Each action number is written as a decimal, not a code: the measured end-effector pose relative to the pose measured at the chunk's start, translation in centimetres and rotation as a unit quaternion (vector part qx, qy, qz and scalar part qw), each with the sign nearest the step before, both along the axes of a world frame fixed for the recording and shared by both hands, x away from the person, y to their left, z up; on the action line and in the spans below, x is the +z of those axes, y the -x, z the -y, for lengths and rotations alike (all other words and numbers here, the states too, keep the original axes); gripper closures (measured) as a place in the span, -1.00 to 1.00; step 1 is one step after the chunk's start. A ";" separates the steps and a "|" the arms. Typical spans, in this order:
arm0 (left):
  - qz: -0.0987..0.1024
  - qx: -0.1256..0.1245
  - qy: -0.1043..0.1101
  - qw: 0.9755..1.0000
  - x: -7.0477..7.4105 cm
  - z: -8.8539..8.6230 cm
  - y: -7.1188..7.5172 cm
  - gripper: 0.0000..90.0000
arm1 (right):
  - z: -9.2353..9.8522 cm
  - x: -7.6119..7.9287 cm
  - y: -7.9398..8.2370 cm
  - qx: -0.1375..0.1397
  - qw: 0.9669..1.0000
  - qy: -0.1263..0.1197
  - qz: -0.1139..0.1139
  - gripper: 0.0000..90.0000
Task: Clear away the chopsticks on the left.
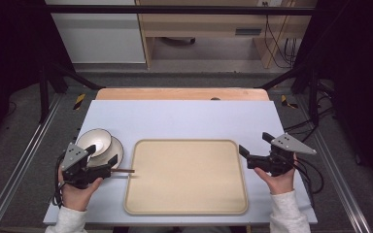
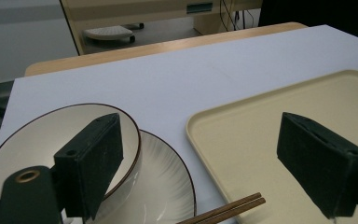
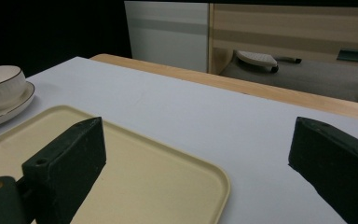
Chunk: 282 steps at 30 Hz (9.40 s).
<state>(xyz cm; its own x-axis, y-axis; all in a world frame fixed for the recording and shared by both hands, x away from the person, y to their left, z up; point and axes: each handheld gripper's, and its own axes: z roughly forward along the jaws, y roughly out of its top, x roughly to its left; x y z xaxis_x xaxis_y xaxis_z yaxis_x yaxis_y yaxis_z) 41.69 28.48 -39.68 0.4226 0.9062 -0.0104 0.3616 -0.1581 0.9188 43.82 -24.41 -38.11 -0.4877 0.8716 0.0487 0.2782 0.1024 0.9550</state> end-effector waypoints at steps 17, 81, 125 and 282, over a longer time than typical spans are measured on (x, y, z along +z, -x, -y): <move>-0.013 -0.002 -0.009 1.000 -0.9 -3.1 1.6 -0.65 | -1.7 1.5 1.2 0.016 1.000 0.012 0.011 -0.89; -0.128 -0.048 -0.125 0.983 -5.4 -5.3 -0.4 0.40 | -2.7 0.2 0.3 0.019 0.999 0.034 -0.025 -0.87; -0.178 -0.031 -0.084 0.980 -5.1 -3.4 -2.0 0.88 | -2.6 0.3 0.3 0.020 0.999 0.032 -0.026 -0.87; -0.067 -0.076 -0.044 0.994 -2.7 3.3 1.8 -0.47 | -1.7 1.0 0.8 0.011 1.000 0.018 -0.020 -0.92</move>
